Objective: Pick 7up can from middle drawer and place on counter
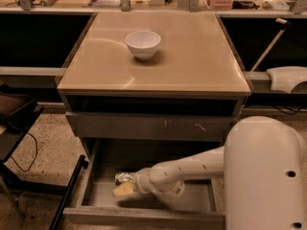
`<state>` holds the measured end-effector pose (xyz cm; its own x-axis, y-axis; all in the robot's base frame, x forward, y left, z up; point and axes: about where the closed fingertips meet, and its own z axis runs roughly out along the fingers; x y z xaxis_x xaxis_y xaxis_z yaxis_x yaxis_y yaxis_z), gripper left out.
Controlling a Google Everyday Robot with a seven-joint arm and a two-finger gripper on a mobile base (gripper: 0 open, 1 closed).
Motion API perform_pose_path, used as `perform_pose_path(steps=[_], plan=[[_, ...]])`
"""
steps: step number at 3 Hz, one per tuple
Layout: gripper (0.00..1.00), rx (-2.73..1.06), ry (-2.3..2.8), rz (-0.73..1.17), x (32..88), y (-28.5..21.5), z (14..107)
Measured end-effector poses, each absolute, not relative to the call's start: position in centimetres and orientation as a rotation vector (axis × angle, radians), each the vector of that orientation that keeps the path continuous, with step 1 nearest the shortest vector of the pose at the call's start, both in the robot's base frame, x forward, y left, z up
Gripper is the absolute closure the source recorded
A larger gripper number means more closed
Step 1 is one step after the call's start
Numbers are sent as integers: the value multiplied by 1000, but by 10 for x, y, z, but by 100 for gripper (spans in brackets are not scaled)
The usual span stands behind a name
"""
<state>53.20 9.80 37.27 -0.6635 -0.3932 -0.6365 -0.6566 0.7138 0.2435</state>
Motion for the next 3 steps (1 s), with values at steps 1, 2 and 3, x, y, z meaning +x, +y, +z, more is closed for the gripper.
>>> perform_pose_path(steps=[1,2,3], plan=[[0,-797,2368,630,530,98,369],[18,-797,2368,630,529,98,369],[42,-797,2368,630,529,98,369]])
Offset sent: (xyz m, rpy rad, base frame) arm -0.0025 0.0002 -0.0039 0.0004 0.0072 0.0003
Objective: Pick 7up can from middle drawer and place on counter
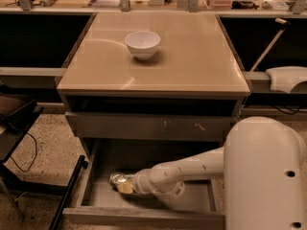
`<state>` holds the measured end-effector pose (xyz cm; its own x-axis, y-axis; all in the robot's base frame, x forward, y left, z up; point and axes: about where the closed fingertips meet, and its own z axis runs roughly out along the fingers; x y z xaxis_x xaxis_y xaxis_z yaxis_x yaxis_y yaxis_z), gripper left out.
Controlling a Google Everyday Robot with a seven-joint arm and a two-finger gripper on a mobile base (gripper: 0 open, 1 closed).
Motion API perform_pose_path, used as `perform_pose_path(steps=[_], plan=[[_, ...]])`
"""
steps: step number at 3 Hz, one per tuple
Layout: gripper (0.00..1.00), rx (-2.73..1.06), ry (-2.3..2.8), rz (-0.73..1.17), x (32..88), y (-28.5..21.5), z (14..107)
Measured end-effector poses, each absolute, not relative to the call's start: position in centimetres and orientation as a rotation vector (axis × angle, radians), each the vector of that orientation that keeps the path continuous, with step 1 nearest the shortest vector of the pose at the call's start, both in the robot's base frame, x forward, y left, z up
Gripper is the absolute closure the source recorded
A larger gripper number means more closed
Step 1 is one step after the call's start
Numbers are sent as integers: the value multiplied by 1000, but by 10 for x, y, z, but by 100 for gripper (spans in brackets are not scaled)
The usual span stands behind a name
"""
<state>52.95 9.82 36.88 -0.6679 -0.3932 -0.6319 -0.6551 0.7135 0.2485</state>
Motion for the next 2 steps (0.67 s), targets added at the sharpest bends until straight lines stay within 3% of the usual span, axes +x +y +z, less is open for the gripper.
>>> perform_pose_path(steps=[2], plan=[[88,-775,2371,634,529,87,377]])
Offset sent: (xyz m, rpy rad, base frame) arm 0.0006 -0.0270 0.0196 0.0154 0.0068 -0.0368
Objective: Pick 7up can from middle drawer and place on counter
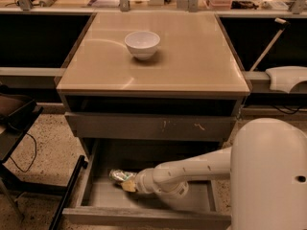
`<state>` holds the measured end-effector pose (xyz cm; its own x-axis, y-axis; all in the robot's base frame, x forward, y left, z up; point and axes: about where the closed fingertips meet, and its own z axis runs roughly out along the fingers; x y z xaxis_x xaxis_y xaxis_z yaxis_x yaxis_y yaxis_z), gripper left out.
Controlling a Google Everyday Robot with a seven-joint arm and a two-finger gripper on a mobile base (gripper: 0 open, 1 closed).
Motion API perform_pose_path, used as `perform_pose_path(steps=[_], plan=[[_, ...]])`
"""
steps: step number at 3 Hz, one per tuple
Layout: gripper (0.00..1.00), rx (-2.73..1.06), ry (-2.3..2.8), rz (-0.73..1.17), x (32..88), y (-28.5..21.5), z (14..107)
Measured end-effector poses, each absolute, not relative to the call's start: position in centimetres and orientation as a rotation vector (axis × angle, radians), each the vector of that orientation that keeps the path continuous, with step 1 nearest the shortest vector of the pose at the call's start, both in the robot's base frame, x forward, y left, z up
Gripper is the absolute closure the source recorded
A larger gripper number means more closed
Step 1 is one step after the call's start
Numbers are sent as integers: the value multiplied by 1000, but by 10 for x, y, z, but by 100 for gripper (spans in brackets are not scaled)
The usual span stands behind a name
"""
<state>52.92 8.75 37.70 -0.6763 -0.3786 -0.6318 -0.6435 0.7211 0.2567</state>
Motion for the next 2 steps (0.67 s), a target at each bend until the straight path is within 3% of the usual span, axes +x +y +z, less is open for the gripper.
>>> perform_pose_path(steps=[1,2], plan=[[100,-700,2375,618,524,48,413],[100,-597,2376,552,511,-21,471]])
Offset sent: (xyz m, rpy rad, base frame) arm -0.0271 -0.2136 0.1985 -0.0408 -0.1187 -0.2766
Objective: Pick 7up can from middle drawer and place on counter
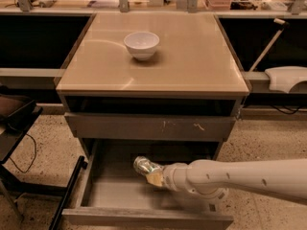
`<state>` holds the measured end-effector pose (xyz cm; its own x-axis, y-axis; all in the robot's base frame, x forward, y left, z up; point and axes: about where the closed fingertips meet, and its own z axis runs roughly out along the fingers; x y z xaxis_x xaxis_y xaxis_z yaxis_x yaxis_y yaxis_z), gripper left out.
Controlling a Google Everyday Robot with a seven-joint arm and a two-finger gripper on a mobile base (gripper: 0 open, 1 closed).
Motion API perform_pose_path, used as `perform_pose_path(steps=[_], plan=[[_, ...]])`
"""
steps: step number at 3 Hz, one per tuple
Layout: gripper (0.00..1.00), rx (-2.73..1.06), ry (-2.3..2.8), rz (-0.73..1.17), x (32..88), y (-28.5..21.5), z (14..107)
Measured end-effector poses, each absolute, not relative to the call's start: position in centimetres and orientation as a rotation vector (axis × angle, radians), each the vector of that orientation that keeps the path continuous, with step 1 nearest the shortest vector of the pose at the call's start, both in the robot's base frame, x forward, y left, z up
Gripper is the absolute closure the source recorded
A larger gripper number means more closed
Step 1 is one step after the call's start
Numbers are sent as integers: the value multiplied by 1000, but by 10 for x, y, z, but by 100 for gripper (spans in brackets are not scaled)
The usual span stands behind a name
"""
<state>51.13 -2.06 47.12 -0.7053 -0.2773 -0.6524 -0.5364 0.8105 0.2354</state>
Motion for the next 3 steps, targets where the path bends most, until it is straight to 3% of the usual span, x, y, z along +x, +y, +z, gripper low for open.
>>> perform_pose_path(steps=[2,3], plan=[[100,-427,2360,326,499,-160,593],[100,-448,2303,289,511,-191,636]])
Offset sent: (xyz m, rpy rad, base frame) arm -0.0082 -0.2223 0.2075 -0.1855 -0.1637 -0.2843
